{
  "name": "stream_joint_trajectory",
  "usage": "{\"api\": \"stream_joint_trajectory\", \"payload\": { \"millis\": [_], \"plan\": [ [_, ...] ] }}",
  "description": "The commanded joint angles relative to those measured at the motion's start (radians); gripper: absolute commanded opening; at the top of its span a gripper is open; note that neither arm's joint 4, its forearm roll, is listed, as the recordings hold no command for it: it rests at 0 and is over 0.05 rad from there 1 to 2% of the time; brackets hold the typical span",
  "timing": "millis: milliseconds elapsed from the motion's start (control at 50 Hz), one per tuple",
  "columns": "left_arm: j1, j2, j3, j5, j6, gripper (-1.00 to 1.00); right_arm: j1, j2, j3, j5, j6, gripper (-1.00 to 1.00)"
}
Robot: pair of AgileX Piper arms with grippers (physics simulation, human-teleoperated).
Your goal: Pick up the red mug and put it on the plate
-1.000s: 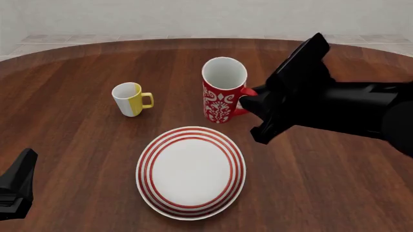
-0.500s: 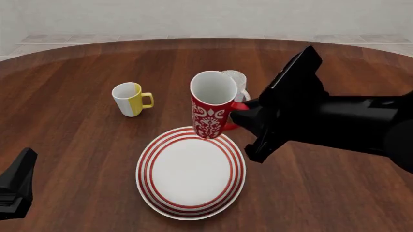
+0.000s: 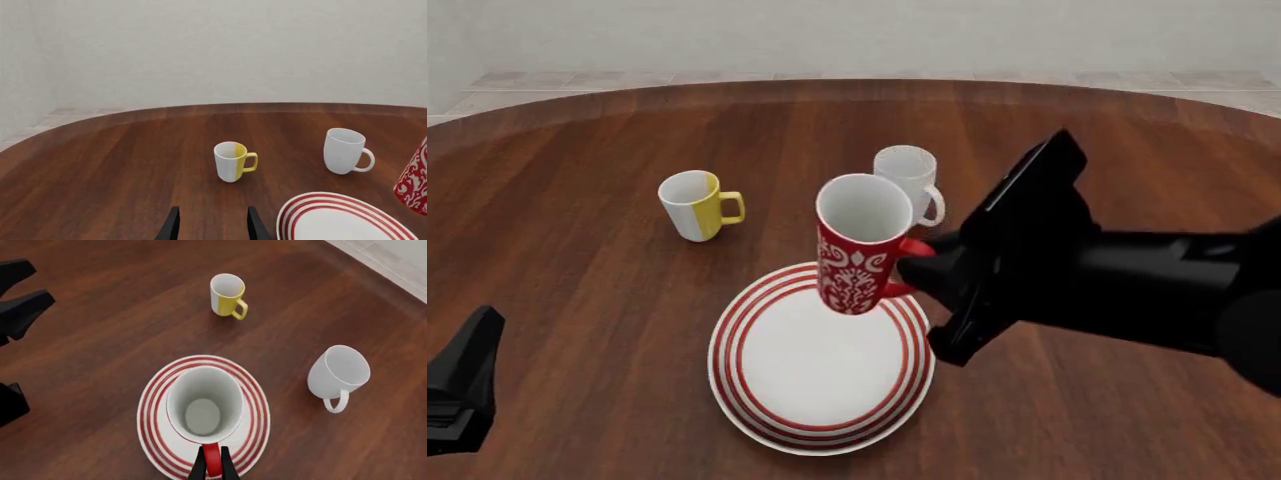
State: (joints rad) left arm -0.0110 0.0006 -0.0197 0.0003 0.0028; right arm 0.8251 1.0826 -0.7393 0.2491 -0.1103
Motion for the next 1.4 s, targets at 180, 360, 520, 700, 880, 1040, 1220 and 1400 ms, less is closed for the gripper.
{"api": "stream_joint_trajectory", "payload": {
  "millis": [180, 360, 520, 700, 880, 1040, 1220, 1400],
  "plan": [
    [-0.001, 0.001, -0.008, 0.006, 0.002, 1.00, 0.000, 0.015, 0.032, -0.037, 0.052, -1.00],
    [0.003, 0.001, -0.011, 0.008, -0.001, 1.00, 0.005, 0.038, 0.041, -0.054, 0.060, -1.00],
    [0.003, 0.000, -0.004, 0.003, -0.004, 1.00, 0.005, 0.057, 0.051, -0.071, 0.074, -1.00],
    [0.003, 0.001, -0.019, 0.015, -0.003, 1.00, 0.023, 0.082, 0.067, -0.094, 0.093, -1.00],
    [0.002, 0.001, -0.006, 0.003, -0.001, 1.00, 0.025, 0.091, 0.080, -0.105, 0.104, -1.00],
    [0.001, 0.000, 0.004, -0.007, 0.000, 1.00, 0.027, 0.104, 0.089, -0.119, 0.111, -1.00],
    [0.002, 0.001, -0.008, 0.005, -0.002, 1.00, 0.029, 0.132, 0.095, -0.142, 0.120, -1.00],
    [0.001, 0.000, 0.005, -0.006, -0.004, 1.00, 0.032, 0.153, 0.095, -0.154, 0.127, -1.00]
  ]
}}
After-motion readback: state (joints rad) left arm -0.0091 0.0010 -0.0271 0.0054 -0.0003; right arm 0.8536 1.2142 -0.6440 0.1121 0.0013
